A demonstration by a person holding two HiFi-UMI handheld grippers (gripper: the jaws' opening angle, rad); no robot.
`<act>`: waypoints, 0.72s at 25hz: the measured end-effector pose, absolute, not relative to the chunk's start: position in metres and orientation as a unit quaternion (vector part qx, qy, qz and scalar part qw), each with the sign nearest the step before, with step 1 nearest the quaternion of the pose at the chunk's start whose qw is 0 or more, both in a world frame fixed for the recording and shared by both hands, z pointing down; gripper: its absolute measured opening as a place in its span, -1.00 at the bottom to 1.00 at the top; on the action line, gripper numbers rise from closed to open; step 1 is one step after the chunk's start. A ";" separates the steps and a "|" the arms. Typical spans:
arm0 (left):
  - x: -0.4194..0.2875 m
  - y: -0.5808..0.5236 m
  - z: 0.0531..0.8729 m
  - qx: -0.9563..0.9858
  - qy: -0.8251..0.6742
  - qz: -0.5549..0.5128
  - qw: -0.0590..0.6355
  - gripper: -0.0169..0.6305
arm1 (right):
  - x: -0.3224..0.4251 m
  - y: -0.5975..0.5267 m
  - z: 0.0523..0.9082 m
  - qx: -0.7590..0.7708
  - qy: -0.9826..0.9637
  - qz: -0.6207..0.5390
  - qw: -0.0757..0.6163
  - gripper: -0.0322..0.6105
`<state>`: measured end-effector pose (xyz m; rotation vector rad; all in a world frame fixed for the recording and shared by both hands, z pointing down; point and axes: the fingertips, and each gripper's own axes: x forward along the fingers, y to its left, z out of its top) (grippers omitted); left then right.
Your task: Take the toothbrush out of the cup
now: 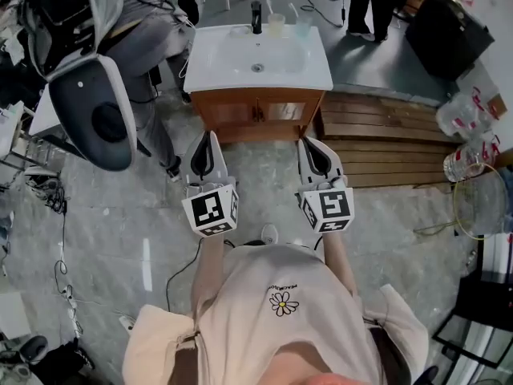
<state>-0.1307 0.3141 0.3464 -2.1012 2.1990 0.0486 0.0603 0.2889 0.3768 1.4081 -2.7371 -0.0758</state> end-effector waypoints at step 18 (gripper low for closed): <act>-0.120 0.225 0.368 -0.704 0.709 0.022 0.037 -0.93 | 0.065 0.217 0.405 0.460 -0.887 -0.011 0.043 -0.90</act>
